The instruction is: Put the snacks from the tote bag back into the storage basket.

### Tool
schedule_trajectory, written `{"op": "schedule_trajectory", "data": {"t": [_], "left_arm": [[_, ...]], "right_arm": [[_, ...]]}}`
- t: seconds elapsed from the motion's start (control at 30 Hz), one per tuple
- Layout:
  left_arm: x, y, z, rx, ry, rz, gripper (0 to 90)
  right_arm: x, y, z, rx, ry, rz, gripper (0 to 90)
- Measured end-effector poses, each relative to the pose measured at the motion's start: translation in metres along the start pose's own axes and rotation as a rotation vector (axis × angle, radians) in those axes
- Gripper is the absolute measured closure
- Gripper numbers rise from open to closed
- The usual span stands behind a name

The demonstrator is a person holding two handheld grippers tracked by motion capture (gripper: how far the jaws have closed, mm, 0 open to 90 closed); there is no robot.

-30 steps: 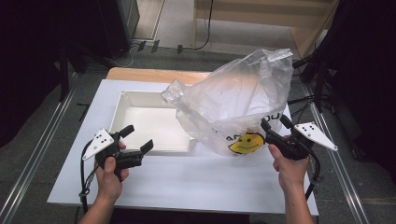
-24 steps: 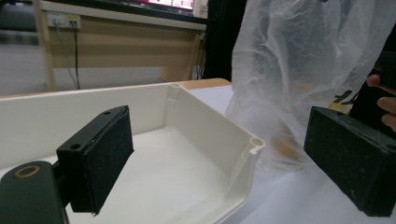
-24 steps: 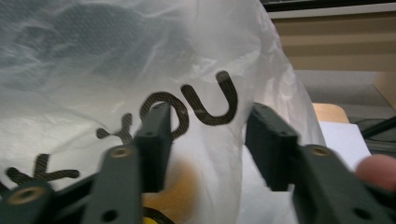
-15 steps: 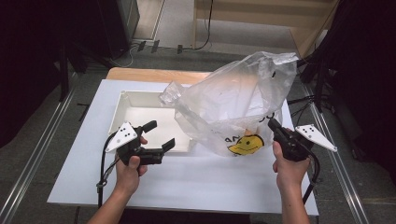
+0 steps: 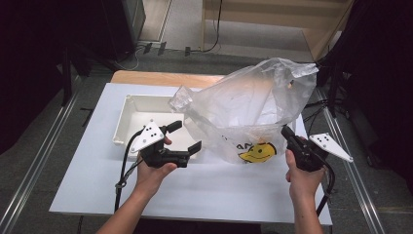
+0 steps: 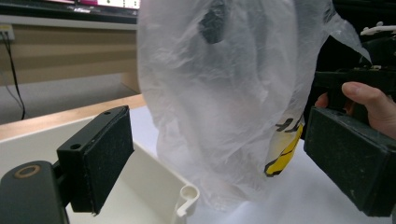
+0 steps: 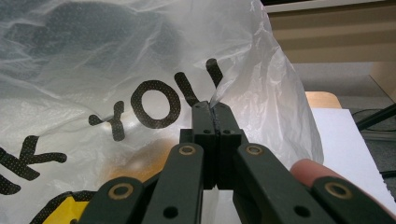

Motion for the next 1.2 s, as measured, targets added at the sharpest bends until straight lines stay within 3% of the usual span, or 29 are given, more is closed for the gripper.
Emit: {"op": "schedule_trajectory", "data": {"t": [0.17, 0.23, 0.37, 0.4, 0.43, 0.53, 0.73, 1.03, 1.2], "left_arm": [[0.002, -0.01, 0.002, 0.042, -0.003, -0.009, 18.2], [0.004, -0.011, 0.003, 0.046, -0.005, 0.005, 32.0], [0.003, -0.014, 0.003, 0.045, 0.002, -0.008, 67.7], [0.002, -0.016, 0.004, 0.04, 0.008, -0.006, 80.2], [0.002, -0.016, 0.005, 0.034, 0.006, -0.012, 84.0], [-0.001, -0.02, 0.007, 0.01, 0.014, -0.026, 90.0], [-0.008, -0.027, 0.015, -0.029, 0.026, -0.046, 90.0], [-0.014, -0.036, 0.025, -0.059, 0.029, -0.061, 90.0], [-0.018, -0.04, 0.032, -0.077, 0.031, -0.068, 90.0]], "right_arm": [[-0.002, 0.001, 0.002, 0.004, 0.007, 0.0, 90.0], [-0.002, 0.001, 0.002, 0.003, 0.006, -0.004, 90.0], [-0.004, 0.002, 0.005, -0.006, 0.007, -0.007, 90.0], [-0.004, 0.002, 0.007, -0.007, 0.008, -0.01, 90.0], [-0.004, 0.002, 0.007, -0.009, 0.007, -0.008, 90.0], [-0.005, 0.002, 0.009, -0.017, 0.008, -0.009, 90.0], [-0.002, 0.006, 0.015, -0.051, 0.02, 0.0, 88.2], [0.026, 0.023, 0.006, -0.024, 0.027, 0.104, 49.1], [0.043, 0.031, -0.007, 0.026, 0.038, 0.149, 38.4]]}}
Point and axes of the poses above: each handheld gripper's, and its own axes: y roughly backward along the jaws, x roughly out of its top, z roughly to its right, the point moved 6 cm from there along -y, roughly forward along the jaws, and after that the axes turned 7 degrees about z, right-handed, at the moved point
